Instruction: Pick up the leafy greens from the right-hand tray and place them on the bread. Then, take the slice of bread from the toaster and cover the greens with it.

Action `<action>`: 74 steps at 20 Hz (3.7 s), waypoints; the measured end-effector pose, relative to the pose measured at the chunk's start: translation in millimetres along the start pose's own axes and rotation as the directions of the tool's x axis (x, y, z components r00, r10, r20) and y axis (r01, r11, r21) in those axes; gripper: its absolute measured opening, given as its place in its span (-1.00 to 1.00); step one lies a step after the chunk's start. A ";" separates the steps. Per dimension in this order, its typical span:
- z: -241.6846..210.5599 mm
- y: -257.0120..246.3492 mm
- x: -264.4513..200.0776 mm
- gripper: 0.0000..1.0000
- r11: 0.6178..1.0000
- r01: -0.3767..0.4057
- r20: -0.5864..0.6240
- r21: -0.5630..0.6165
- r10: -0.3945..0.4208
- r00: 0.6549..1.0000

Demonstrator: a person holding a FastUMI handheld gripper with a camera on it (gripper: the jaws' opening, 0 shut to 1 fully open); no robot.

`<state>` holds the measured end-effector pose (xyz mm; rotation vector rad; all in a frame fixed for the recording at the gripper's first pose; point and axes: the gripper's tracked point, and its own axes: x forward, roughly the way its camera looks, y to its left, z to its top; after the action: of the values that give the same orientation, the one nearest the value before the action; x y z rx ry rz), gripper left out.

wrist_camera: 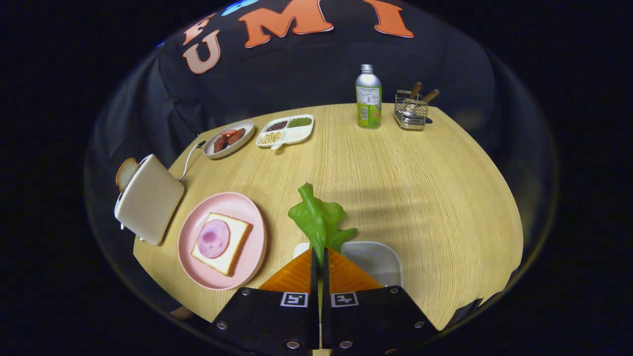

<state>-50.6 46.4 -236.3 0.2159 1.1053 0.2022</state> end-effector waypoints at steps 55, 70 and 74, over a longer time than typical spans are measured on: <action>95.1 310.3 -8.6 0.66 0.899 -0.391 -0.115 -0.196 0.375 0.920; 116.5 430.2 -12.8 0.69 0.865 -0.469 -0.269 -0.177 0.415 0.869; 111.9 443.4 -1.8 0.61 0.870 -0.459 -0.303 -0.181 0.394 0.868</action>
<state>25.2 463.9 -65.8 0.2140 1.2672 0.7864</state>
